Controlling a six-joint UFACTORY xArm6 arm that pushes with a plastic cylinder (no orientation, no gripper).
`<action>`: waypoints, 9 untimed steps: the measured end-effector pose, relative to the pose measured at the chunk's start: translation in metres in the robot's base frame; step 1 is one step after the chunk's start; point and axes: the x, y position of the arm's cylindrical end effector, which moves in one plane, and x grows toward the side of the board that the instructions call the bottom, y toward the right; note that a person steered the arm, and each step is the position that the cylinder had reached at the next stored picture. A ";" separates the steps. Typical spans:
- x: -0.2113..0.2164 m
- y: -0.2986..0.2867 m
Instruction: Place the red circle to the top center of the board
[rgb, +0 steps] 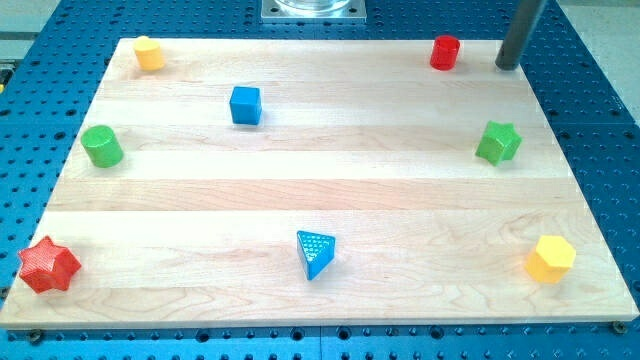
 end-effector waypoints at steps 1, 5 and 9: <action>-0.003 -0.049; -0.011 -0.229; -0.009 -0.216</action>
